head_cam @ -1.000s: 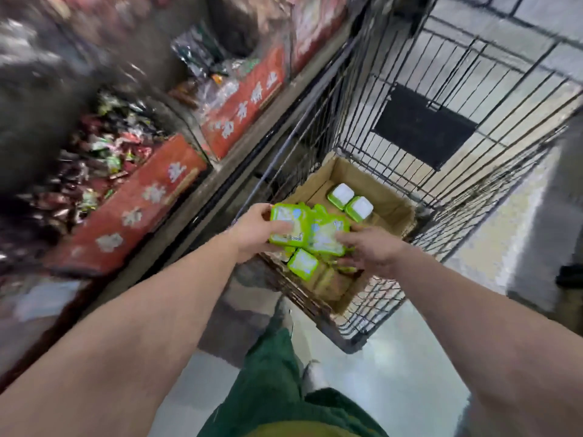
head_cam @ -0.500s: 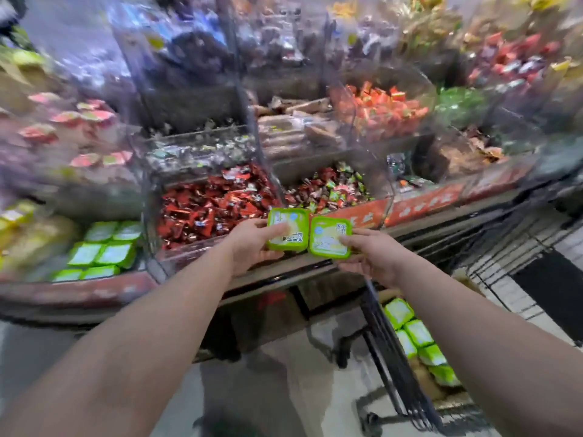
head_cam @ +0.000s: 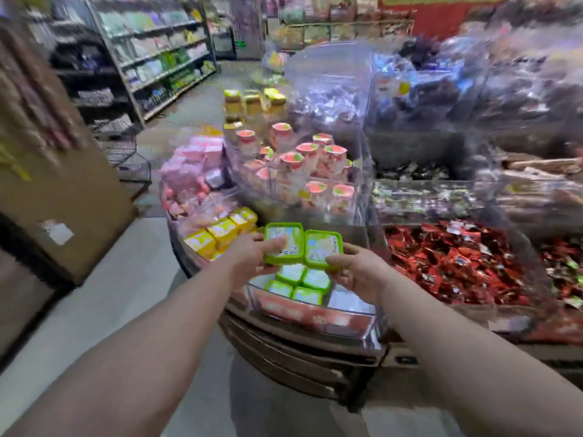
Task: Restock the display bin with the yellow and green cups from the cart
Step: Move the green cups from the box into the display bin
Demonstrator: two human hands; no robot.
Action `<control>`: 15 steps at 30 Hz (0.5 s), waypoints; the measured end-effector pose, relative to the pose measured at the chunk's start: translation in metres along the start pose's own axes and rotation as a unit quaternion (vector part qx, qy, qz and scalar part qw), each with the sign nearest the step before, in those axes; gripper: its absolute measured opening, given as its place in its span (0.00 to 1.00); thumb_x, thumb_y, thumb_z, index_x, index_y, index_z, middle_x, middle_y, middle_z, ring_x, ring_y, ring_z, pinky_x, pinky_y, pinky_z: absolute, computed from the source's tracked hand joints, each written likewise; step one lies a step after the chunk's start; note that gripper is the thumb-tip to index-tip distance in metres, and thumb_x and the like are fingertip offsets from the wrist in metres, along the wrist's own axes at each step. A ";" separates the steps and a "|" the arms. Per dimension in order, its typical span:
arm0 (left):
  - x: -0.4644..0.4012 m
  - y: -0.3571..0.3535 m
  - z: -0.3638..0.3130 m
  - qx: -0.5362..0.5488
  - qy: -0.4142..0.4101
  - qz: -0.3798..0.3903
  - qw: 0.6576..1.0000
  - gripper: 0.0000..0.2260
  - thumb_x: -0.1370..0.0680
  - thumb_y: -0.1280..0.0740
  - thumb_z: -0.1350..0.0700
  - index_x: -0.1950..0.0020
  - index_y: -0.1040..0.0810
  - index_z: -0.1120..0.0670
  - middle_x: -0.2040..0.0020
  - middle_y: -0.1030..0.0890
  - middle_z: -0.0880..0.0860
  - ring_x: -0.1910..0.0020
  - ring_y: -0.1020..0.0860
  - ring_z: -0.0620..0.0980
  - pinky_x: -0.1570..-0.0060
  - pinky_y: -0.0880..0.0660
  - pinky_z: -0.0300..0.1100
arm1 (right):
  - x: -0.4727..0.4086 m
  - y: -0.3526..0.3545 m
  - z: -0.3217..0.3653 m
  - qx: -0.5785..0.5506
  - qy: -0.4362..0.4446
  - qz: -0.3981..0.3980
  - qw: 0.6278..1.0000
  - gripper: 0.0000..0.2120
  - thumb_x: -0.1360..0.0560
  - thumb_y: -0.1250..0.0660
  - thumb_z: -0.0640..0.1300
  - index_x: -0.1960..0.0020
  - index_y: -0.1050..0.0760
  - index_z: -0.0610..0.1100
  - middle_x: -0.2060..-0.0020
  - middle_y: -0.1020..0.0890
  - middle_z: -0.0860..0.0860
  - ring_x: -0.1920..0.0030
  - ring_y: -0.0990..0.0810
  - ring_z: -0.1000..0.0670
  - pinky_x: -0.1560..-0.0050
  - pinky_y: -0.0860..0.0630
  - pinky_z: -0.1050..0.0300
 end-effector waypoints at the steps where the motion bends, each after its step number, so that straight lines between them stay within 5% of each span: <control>1: -0.005 0.012 0.001 -0.002 0.007 -0.002 1.000 0.10 0.24 0.30 0.55 0.45 0.23 0.58 0.53 0.18 0.56 0.61 0.18 0.49 0.69 0.21 0.39 | -0.009 -0.010 -0.002 0.004 -0.001 -0.002 1.000 0.13 0.25 0.36 0.29 0.46 0.24 0.42 0.58 0.18 0.45 0.69 0.21 0.51 0.69 0.23 0.63; 7: -0.046 0.051 0.027 0.016 0.036 -0.041 0.998 0.09 0.25 0.29 0.56 0.48 0.23 0.59 0.54 0.17 0.57 0.60 0.19 0.50 0.63 0.20 0.44 | -0.056 -0.016 -0.023 0.011 -0.045 -0.053 0.998 0.14 0.24 0.39 0.27 0.41 0.28 0.38 0.60 0.21 0.43 0.81 0.27 0.56 0.76 0.25 0.63; 11: -0.073 0.067 0.031 0.013 0.047 -0.067 0.997 0.10 0.27 0.27 0.56 0.51 0.22 0.60 0.51 0.17 0.59 0.56 0.18 0.54 0.56 0.20 0.48 | -0.093 0.008 -0.041 0.022 -0.076 -0.122 0.989 0.17 0.25 0.35 0.31 0.37 0.28 0.41 0.52 0.19 0.43 0.70 0.21 0.51 0.72 0.23 0.61; 15: -0.103 0.084 0.020 0.013 0.064 -0.073 0.995 0.21 0.29 0.25 0.54 0.41 0.26 0.62 0.46 0.18 0.61 0.51 0.18 0.56 0.62 0.19 0.46 | -0.127 0.026 -0.053 -0.002 -0.097 -0.174 0.980 0.11 0.24 0.36 0.29 0.45 0.25 0.40 0.60 0.20 0.45 0.69 0.24 0.49 0.75 0.26 0.62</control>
Point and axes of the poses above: each hand's wrist, its own x-axis away from the middle knuckle, its own y-axis out of the back of the hand, z = x × y, the point moved 10 cm from there along -x, towards the middle knuckle
